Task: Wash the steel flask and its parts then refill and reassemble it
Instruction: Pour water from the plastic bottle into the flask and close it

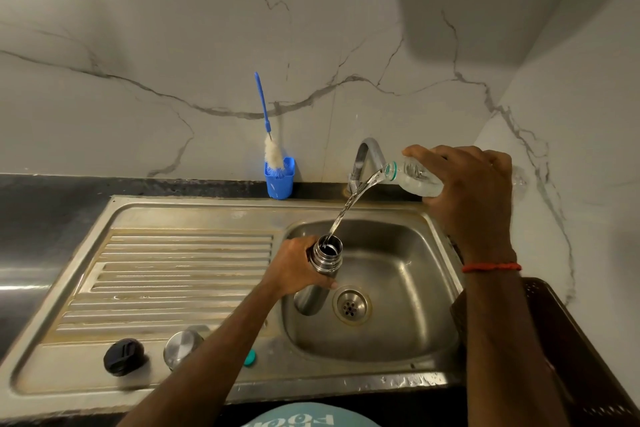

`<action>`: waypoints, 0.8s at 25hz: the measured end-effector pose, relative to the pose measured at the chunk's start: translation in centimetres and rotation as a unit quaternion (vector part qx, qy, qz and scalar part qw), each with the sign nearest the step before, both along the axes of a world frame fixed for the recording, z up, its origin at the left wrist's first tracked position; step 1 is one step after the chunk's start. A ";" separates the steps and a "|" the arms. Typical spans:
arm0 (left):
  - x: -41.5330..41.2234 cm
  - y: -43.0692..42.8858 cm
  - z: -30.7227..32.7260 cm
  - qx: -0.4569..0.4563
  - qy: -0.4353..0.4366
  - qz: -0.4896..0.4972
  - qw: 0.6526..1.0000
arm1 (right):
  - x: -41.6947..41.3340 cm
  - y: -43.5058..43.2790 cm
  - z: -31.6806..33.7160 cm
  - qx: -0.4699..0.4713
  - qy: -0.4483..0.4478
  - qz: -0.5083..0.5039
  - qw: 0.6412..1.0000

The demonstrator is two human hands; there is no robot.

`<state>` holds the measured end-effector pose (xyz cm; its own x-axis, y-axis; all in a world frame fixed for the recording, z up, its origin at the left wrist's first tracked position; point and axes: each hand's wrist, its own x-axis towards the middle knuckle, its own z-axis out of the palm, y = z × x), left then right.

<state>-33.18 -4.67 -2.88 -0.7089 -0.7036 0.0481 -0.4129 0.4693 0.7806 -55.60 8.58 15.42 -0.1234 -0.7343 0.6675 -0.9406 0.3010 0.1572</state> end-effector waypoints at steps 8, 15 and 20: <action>0.3 -0.1 -0.3 0.003 0.006 0.007 1.000 | -0.1 0.1 0.2 -0.010 -0.001 0.009 1.000; 0.4 -0.2 -0.8 0.003 0.000 0.015 1.000 | -0.1 0.1 0.5 -0.015 0.000 0.008 1.000; 0.5 -0.1 -1.2 0.006 -0.007 0.018 1.000 | -0.2 -0.1 0.8 -0.013 0.004 0.008 1.000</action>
<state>-32.68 -4.81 -4.05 -0.6838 -0.7290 0.0298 -0.4401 0.4447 0.7801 -55.83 8.52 16.27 -0.1062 -0.7181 0.6878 -0.9441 0.2899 0.1569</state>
